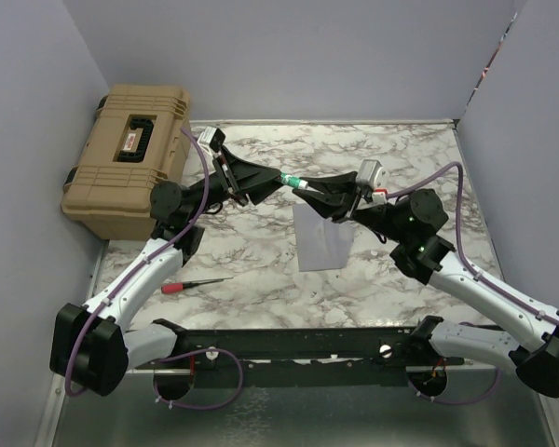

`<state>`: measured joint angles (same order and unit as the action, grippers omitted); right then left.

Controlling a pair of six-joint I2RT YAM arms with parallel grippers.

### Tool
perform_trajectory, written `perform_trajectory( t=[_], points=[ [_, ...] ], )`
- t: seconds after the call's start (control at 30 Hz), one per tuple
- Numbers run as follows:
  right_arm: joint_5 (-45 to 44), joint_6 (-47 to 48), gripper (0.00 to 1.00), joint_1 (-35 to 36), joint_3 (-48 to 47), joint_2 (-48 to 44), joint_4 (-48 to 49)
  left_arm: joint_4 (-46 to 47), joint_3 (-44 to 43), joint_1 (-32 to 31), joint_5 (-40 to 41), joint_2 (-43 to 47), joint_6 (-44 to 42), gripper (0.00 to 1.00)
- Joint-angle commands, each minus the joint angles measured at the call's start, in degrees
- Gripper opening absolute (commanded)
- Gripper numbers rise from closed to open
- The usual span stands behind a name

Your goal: Place the letter into the envelope and seal it

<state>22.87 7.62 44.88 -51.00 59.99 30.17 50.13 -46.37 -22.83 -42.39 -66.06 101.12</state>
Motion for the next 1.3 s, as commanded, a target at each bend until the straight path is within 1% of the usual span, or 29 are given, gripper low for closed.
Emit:
perform_trajectory(
  t=[0.0,0.23,0.4,0.43,0.5,0.7,0.73,0.77,0.8,0.87,0.93,0.97,1.07,1.27],
  points=[
    [0.9,1.3,0.01,-0.3,-2.5,-0.3,-4.1,1.5,0.8,0.4,1.5,0.2,-0.3,0.44],
    [1.3,1.8,0.01,-0.4,-3.9,-0.4,-6.3,-1.8,-0.8,1.6,0.1,-0.1,-2.3,0.39],
    [0.5,1.7,0.01,-0.4,-3.9,-0.4,-6.4,-3.0,-0.8,1.6,-0.2,0.0,-3.0,0.32],
    [0.5,1.6,0.01,-0.4,-4.0,-0.2,-6.4,-3.2,-0.7,1.5,-0.2,0.0,-3.1,0.29],
    [0.4,1.5,0.01,-0.4,-4.2,0.2,-6.2,-3.4,-0.8,1.6,-0.5,0.1,-3.3,0.27],
    [-0.7,1.4,0.01,-0.5,-4.3,1.3,-4.6,-4.3,-0.9,1.6,-1.0,0.5,-4.2,0.16],
    [-0.7,1.3,0.04,-0.4,-4.0,1.4,-3.7,-4.4,-0.8,1.6,-0.9,0.6,-4.2,0.13],
    [-0.8,1.3,0.1,-0.4,-3.6,1.4,-2.6,-4.4,-0.7,1.6,-0.7,0.6,-4.2,0.1],
    [-0.7,1.3,0.2,-0.4,-3.1,1.5,-1.3,-4.4,-0.6,1.6,-0.6,0.7,-4.1,0.08],
    [1.1,2.1,0.33,-0.4,-1.9,1.7,1.9,-4.4,-0.3,1.6,0.0,1.0,-3.6,0.06],
    [2.9,3.3,0.5,-0.5,-1.3,2.5,4.0,-4.4,0.0,1.5,0.7,1.2,-3.1,0.06],
    [3.6,3.8,0.54,-0.4,-1.4,3.2,5.1,-4.4,0.2,1.6,1.0,1.2,-2.9,0.05],
    [4.3,4.7,0.57,-0.4,-2.0,5.6,8.2,-4.4,0.6,1.6,1.9,1.3,-2.3,0.05],
    [6.5,3.6,0.57,-0.4,-0.4,9.9,19.4,-3.8,-0.1,1.6,3.1,1.8,-1.4,0.05]
  ],
)
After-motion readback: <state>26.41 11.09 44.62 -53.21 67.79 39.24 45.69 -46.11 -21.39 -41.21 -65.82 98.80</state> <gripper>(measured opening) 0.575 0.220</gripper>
